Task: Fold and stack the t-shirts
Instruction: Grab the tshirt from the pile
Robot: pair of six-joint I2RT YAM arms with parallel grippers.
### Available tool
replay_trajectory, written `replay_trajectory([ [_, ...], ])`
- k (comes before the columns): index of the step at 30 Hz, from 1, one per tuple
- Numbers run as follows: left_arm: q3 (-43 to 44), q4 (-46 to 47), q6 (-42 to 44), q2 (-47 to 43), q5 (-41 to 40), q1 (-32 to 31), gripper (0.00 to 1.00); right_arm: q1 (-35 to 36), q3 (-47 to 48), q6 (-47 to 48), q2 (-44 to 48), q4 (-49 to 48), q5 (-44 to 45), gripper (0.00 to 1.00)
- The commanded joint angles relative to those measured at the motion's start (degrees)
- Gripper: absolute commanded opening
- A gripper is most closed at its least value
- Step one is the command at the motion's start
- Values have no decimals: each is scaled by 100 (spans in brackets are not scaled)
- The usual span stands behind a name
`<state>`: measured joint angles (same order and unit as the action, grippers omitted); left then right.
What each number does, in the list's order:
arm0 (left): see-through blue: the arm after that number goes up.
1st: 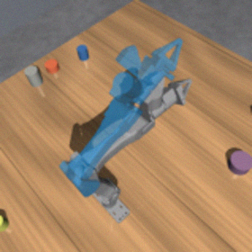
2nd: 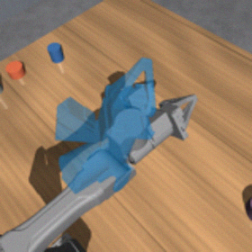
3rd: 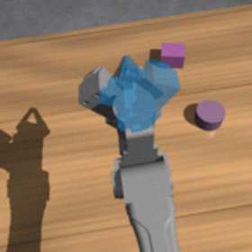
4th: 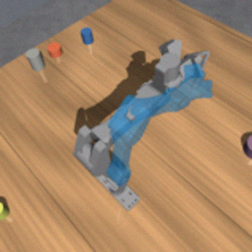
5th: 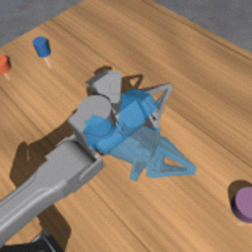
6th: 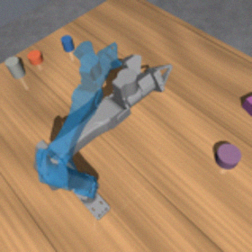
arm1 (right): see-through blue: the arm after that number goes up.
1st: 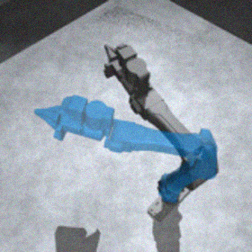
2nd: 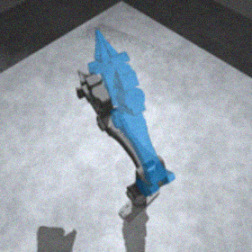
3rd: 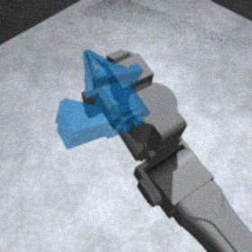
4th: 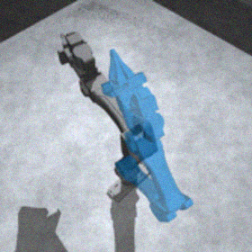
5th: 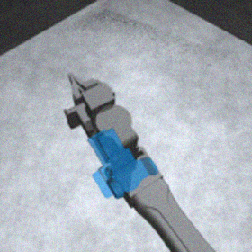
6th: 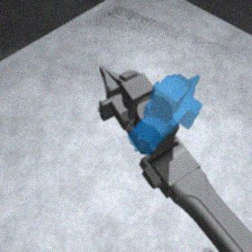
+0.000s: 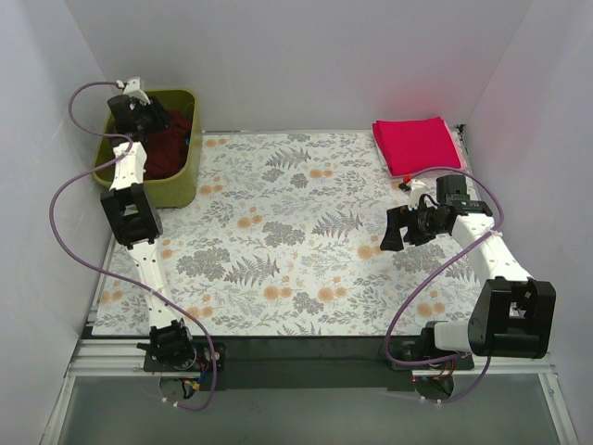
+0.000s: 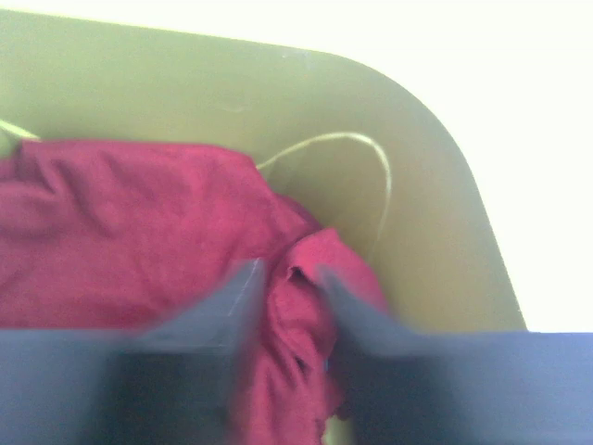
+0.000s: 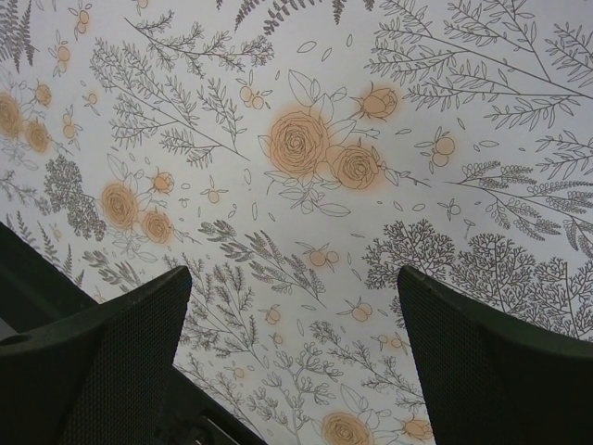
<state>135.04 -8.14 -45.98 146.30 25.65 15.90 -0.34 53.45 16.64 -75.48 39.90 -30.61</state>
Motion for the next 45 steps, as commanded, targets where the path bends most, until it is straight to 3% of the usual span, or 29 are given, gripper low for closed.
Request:
replay_trajectory([
  [1,-65,-30,80,-682,37,-26,54,-1,-37,-47,78,-149,-86,98],
  [22,-356,-179,273,82,-130,-201,57,-1,104,-91,-186,-132,55,98],
  [28,-216,-319,502,162,-535,-272,39,-1,104,-100,-195,-132,64,98],
  [31,-110,-460,598,162,-526,-281,20,7,104,-109,-169,-132,64,98],
  [32,-75,-478,616,162,-535,-281,4,-1,104,-117,-169,-140,64,98],
  [33,12,-504,625,145,-543,-281,0,-1,104,-118,-142,-140,55,98],
  [45,444,953,-34,-1620,-402,-175,0,-1,148,-135,25,-167,-41,98],
])
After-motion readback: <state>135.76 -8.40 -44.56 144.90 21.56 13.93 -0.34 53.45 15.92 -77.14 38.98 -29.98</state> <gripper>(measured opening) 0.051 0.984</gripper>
